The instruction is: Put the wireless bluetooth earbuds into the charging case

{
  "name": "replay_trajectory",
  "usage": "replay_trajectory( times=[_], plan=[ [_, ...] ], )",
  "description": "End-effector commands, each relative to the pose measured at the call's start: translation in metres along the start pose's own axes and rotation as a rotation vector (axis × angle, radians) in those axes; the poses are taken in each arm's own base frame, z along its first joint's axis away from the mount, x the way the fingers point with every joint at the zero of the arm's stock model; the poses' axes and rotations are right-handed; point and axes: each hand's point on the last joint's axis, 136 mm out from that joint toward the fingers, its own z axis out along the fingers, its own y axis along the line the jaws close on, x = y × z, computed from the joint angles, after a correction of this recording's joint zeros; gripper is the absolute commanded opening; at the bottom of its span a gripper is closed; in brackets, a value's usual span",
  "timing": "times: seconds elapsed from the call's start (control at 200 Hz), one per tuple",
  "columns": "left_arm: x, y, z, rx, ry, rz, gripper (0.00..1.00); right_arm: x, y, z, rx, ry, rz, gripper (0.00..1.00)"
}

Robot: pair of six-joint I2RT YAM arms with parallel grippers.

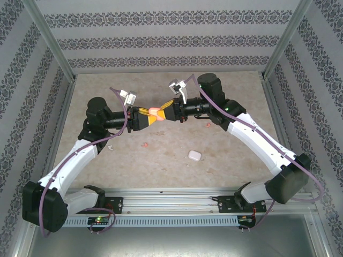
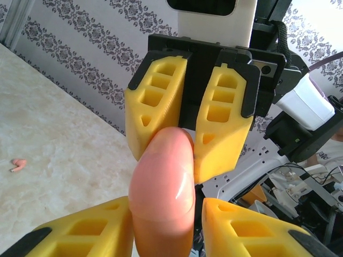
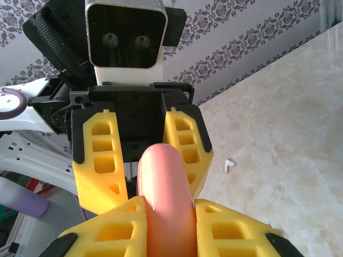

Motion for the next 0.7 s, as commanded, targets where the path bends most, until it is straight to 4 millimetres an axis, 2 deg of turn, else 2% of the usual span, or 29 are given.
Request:
replay_trajectory(
  times=[0.0,0.18,0.325,0.445,0.52,0.619,0.694],
  plan=[
    [-0.007,-0.006,0.003,0.02,-0.018,0.032,0.37,-0.001,0.009,0.001,-0.028,-0.004,-0.031,0.08],
    [-0.008,-0.004,0.003,0.019,-0.018,0.023,0.34,-0.001,0.009,0.002,-0.027,-0.003,-0.032,0.08],
    [-0.005,-0.003,0.003,0.018,-0.015,0.021,0.25,0.0,0.008,0.002,-0.025,-0.002,-0.032,0.09],
    [-0.002,-0.004,0.002,0.018,-0.015,0.054,0.13,0.001,0.006,0.003,-0.021,0.0,-0.025,0.18],
    [0.0,-0.009,-0.001,0.022,-0.028,0.109,0.0,0.002,0.004,0.003,-0.014,-0.001,-0.017,0.25],
    [0.002,-0.023,-0.005,0.057,-0.036,0.228,0.0,0.008,-0.004,0.007,-0.015,0.022,0.016,0.32],
    [0.005,-0.024,-0.007,0.044,-0.025,0.26,0.0,0.012,-0.009,0.01,-0.016,0.034,0.039,0.36]
  ],
)
